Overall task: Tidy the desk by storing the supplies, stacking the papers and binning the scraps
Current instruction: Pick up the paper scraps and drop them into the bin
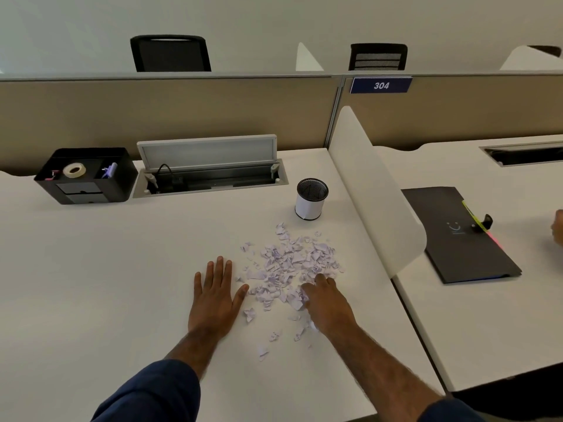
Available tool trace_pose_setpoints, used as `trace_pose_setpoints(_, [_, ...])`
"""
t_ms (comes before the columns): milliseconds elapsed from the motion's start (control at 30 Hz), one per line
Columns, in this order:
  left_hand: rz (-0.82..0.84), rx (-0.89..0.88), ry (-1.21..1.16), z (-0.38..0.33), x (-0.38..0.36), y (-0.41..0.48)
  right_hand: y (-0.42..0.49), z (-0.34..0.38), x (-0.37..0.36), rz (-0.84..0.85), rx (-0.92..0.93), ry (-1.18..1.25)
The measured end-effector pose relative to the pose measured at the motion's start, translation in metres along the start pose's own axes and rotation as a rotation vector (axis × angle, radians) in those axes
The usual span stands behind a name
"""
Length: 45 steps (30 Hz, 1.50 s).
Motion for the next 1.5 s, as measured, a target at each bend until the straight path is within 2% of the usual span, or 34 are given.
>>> trace_pose_setpoints(233, [-0.007,0.0,0.009,0.0,-0.001,0.001,0.02,-0.007,0.01,-0.12,-0.017,0.082])
trace_pose_setpoints(333, [-0.016,-0.001,0.009,0.002,-0.003,0.002,0.034,-0.022,0.021,-0.146,-0.116,0.24])
trace_pose_setpoints(567, [-0.048,-0.005,0.005,0.003,-0.004,0.002,0.071,-0.05,0.066,-0.087,-0.311,0.691])
trace_pose_setpoints(700, [-0.056,-0.006,0.03,0.006,-0.009,0.003,0.11,-0.06,0.103,-0.109,-0.371,0.966])
trace_pose_setpoints(800, [-0.066,-0.006,0.046,0.007,-0.01,0.003,0.145,-0.063,0.134,-0.159,-0.384,1.056])
trace_pose_setpoints(933, [-0.073,-0.01,0.064,0.008,-0.011,0.004,0.196,-0.07,0.156,-0.256,-0.38,0.977])
trace_pose_setpoints(1000, [-0.082,-0.016,0.063,0.008,-0.011,0.004,0.219,-0.069,0.157,-0.284,-0.347,0.796])
trace_pose_setpoints(1167, [-0.094,-0.023,0.042,0.008,-0.012,0.006,0.246,-0.043,0.15,-0.216,-0.21,0.314])
trace_pose_setpoints(1267, [-0.091,-0.016,0.041,0.009,-0.013,0.006,0.25,-0.036,0.143,-0.172,-0.199,0.228])
trace_pose_setpoints(1500, [-0.085,-0.019,0.057,0.009,-0.013,0.006,0.256,-0.041,0.135,-0.197,-0.176,0.128])
Point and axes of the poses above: each hand's wrist, its own y-axis towards the middle knuckle, its own x-axis out of the back of the hand, z = x × y, the point moved 6 cm from there along y, towards the middle knuckle, and after that the axes turned 10 degrees about -z, right-handed, at the moved point
